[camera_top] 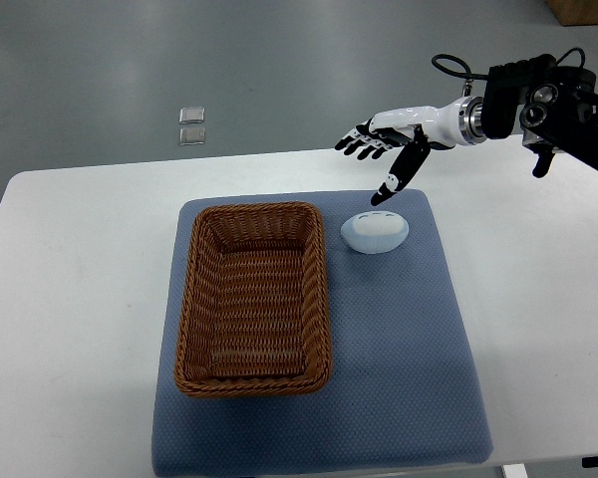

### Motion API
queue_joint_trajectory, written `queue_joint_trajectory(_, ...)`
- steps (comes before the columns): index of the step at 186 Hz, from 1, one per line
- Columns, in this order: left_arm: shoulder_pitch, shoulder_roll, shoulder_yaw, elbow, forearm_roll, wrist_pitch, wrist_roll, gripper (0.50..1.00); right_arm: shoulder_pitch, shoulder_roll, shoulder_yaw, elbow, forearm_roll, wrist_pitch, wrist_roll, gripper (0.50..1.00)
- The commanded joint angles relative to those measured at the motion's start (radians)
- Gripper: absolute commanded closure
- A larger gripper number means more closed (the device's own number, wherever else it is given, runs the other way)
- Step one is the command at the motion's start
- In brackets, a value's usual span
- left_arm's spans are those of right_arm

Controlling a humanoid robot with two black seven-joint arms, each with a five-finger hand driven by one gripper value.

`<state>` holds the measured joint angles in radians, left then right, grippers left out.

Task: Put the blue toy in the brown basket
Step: 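Move the right hand over the white-and-blue plush toy beside the basket, then close the right hand's fingers around the white-and-blue plush toy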

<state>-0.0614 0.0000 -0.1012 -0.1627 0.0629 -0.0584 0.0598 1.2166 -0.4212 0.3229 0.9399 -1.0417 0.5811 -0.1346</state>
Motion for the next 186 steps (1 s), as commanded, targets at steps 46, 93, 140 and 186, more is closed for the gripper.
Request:
queue_joint_trajectory(46,0.000,0.000,0.000,0.002,0.000,0.000,0.000,0.500,0.014,0.012,-0.107,0.020,0.000,-0.033,-0.083,0.585)
queue_joint_trajectory(93,-0.005,0.000,0.000,0.002,0.000,0.000,0.000,0.500,-0.055,0.032,-0.110,0.020,-0.015,-0.130,-0.072,0.587)
queue_joint_trajectory(140,-0.005,0.000,0.001,0.006,0.000,0.000,0.000,0.500,-0.095,0.052,-0.113,0.013,-0.049,-0.182,-0.051,0.589)
queue_joint_trajectory(186,-0.006,0.000,0.001,0.006,0.000,0.000,0.000,0.500,-0.120,0.073,-0.116,0.000,-0.081,-0.218,-0.040,0.591)
